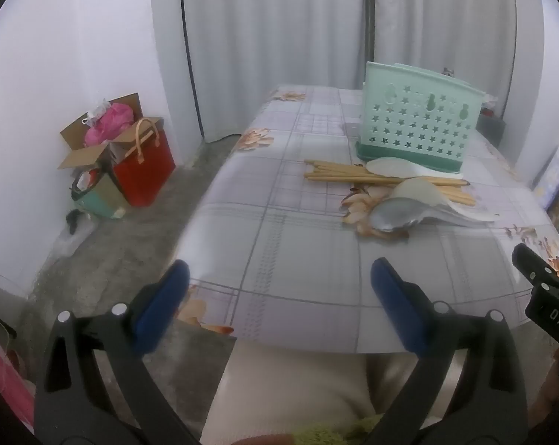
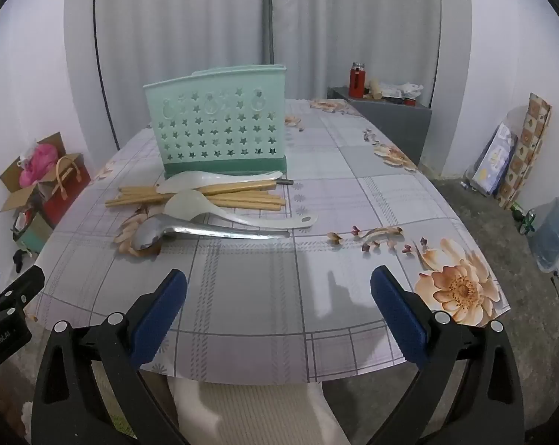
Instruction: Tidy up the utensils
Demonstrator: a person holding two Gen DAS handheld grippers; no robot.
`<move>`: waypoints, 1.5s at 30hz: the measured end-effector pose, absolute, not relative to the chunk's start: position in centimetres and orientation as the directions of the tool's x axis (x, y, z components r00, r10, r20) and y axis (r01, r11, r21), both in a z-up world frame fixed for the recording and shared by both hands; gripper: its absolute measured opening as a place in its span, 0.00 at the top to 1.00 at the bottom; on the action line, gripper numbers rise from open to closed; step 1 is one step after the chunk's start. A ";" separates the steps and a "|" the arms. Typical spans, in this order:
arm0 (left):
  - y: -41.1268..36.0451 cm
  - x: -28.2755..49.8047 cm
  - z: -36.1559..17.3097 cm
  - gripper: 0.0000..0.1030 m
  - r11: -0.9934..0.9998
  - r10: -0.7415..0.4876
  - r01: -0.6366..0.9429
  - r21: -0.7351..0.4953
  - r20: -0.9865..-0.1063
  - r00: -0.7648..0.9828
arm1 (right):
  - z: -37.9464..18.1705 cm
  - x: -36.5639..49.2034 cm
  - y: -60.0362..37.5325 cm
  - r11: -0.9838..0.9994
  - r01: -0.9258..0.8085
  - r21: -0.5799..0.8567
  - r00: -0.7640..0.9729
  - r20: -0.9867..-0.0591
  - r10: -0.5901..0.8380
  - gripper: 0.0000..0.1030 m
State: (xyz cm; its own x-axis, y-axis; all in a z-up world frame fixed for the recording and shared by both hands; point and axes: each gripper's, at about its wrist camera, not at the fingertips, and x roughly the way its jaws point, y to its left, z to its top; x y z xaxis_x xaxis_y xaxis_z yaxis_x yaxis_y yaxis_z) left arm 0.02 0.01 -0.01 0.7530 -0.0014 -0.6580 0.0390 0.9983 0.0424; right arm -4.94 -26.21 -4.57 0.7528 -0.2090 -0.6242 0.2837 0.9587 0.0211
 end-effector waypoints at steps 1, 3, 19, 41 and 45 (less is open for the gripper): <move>0.0 0.0 0.0 0.08 0.998 -0.002 0.040 0.042 -0.657 0.754 | -4.6 -4.9 -26.2 0.959 0.283 0.022 0.753 -0.624 -0.208 0.06; 0.0 0.0 0.0 0.08 0.998 -0.001 0.039 0.044 -0.656 0.754 | -4.6 -4.9 -26.2 0.959 0.284 0.024 0.754 -0.623 -0.208 0.06; 0.0 0.0 0.0 0.08 0.998 -0.002 0.041 0.044 -0.660 0.752 | -4.5 -4.9 -26.2 0.959 0.284 0.017 0.754 -0.621 -0.213 0.06; 0.4 -0.2 -0.1 0.08 0.998 -0.001 0.040 0.046 -0.658 0.753 | -4.0 -5.1 -26.2 0.959 0.282 0.005 0.758 -0.615 -0.219 0.06; 0.4 -0.2 -0.2 0.08 0.998 -0.001 0.041 0.046 -0.657 0.754 | -4.2 -4.9 -26.0 0.959 0.284 -0.001 0.759 -0.611 -0.225 0.06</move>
